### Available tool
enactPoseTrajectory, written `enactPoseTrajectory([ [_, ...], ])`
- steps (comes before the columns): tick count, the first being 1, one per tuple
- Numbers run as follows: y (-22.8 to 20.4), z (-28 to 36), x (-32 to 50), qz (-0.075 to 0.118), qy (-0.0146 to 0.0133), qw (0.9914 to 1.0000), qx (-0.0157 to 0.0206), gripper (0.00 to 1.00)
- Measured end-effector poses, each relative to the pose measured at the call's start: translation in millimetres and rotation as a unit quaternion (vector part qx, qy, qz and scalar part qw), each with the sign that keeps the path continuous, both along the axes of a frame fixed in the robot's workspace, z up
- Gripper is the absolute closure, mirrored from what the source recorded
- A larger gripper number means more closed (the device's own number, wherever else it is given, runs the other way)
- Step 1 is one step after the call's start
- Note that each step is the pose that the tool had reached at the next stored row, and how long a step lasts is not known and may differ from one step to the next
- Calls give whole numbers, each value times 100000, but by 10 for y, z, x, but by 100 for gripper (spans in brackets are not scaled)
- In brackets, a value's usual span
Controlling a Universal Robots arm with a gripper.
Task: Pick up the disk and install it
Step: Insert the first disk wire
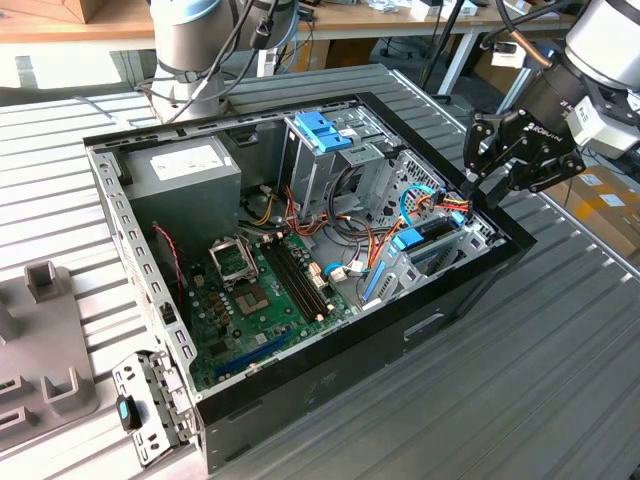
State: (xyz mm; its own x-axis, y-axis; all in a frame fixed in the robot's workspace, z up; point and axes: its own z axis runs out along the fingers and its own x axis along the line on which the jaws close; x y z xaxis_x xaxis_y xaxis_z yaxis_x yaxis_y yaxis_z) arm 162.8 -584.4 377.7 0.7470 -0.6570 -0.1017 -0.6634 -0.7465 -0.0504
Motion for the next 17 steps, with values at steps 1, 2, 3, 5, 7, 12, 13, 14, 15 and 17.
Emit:
enactPoseTrajectory([
  [1, 0, -1, 0, 1, -1, 100000, 1, 58],
  [2, 0, -3, 0, 0, -1, 100000, 0, 58],
  [3, 0, -5, 0, -1, 0, 100000, 1, 58],
  [5, 0, -23, 0, -1, 1, 100000, -1, 58],
  [7, 0, -46, 0, 0, 0, 100000, 3, 58],
  [12, 0, -58, 0, -1, 0, 100000, 2, 58],
  [13, 0, -60, 0, 0, 1, 100000, 3, 58],
  [14, 0, -63, 0, 2, -1, 100000, 0, 58],
  [15, 0, -65, 0, 0, 1, 100000, 0, 58],
  [17, 0, -69, 0, -2, -1, 100000, 0, 58],
])
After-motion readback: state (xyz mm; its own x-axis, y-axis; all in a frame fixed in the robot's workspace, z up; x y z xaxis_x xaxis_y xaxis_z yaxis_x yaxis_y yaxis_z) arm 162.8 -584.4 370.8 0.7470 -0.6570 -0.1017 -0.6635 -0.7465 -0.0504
